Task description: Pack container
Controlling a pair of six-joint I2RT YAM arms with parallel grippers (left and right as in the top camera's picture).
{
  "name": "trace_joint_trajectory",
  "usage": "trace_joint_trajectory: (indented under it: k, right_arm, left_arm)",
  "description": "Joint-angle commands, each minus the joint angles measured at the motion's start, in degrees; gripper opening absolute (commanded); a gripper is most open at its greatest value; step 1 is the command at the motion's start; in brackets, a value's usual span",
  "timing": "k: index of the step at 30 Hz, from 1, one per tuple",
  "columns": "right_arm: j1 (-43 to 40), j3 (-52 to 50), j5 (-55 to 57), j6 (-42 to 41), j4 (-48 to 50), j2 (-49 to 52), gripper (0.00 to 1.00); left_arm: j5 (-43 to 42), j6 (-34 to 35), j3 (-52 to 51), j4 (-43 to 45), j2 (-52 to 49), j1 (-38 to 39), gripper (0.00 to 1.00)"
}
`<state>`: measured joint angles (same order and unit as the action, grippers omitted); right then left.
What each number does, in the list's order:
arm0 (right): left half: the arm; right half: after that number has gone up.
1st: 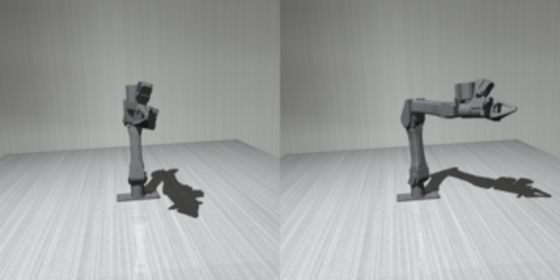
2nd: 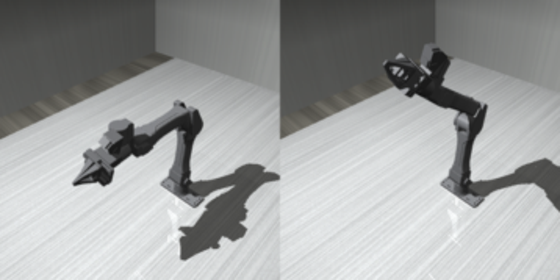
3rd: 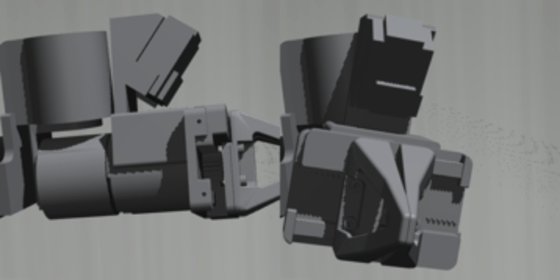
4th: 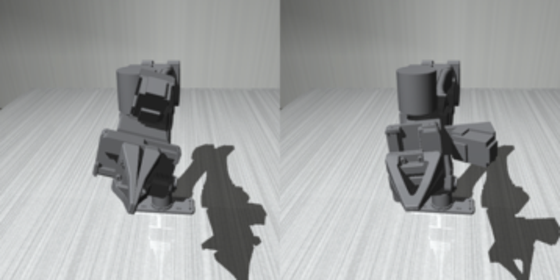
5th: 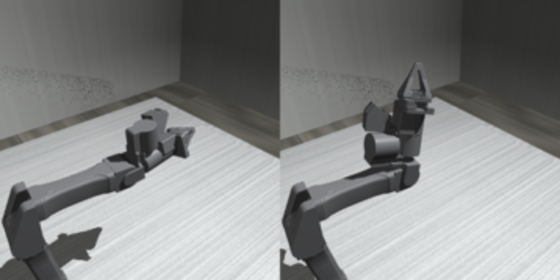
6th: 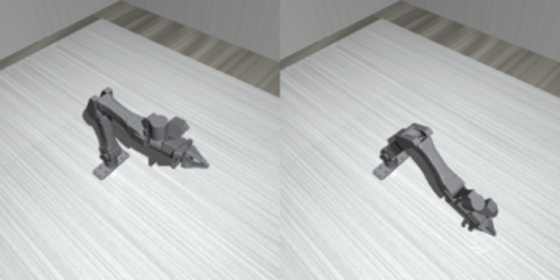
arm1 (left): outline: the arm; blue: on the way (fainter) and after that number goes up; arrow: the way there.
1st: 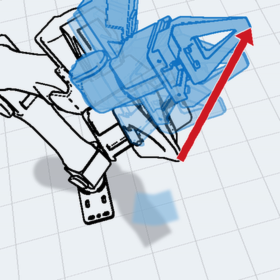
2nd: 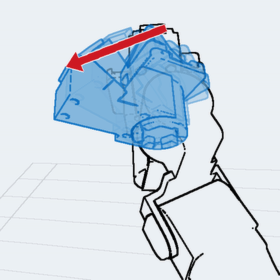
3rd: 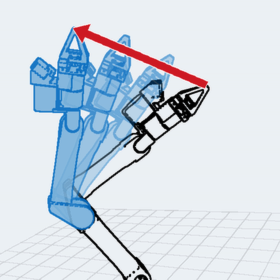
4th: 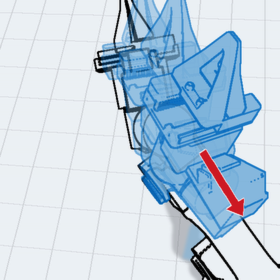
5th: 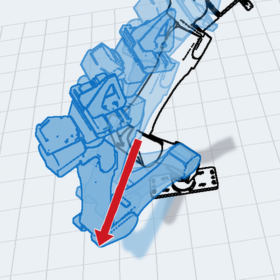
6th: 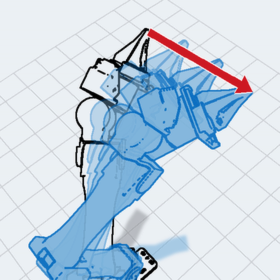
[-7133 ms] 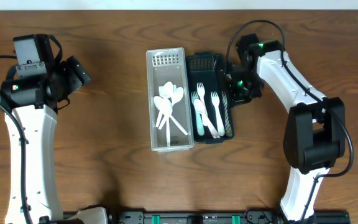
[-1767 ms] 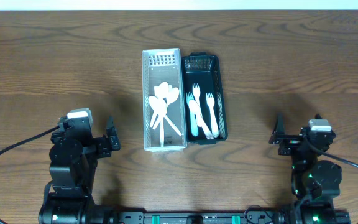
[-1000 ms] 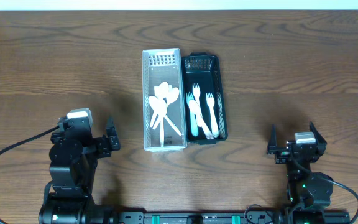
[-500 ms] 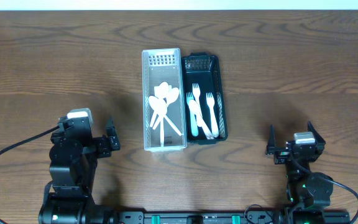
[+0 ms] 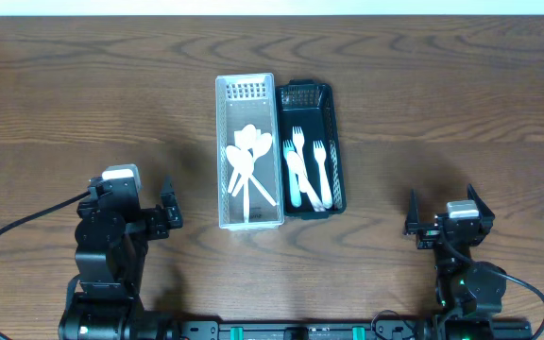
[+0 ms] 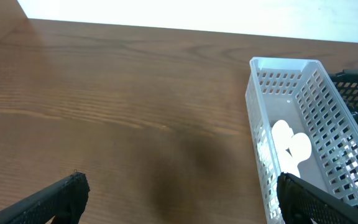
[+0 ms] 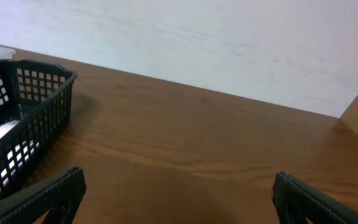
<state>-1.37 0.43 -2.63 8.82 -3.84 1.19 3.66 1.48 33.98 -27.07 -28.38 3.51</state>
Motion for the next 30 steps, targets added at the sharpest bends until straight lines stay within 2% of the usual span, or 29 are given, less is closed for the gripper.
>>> trace_joint_trajectory:
  k: [1,6,9,15,19,24,30]
  right_arm:
    - [-0.5,-0.1,-0.8,-1.1,-0.2,-0.4,0.99]
    - [-0.5,-0.1,-0.8,-1.1,-0.2,-0.4,0.99]
    - [-0.5,-0.1,-0.8,-1.0,-0.2,-0.4,0.99]
    - [-0.5,-0.1,-0.8,-1.1,-0.2,-0.4,0.99]
    - [-0.5,-0.1,-0.8,-1.1,-0.2,-0.4,0.99]
    - [-0.5,-0.1,-0.8,-1.0,-0.2,-0.4,0.99]
    - [-0.5,-0.1,-0.8,-1.0,-0.2,-0.4,0.99]
  left_arm:
    - [0.9,0.1,-0.4,-0.1,0.0,0.1,0.98]
    - [0.5,0.6,-0.4,-1.9,0.3,0.1,0.98]
    - [-2.4,0.8,-0.4,-4.7,3.8,-1.4,0.98]
    - [-3.0,0.7,-0.6,-12.7,17.1,-5.4,0.98]
    - [-3.0,-0.5,-2.6,-13.7,24.6,-6.8,0.98]
    - [-2.8,-0.8,-8.6,-7.9,28.1,-7.1,0.98]
    - [-2.8,-2.2,-18.1,10.5,28.3,-7.0,0.98]
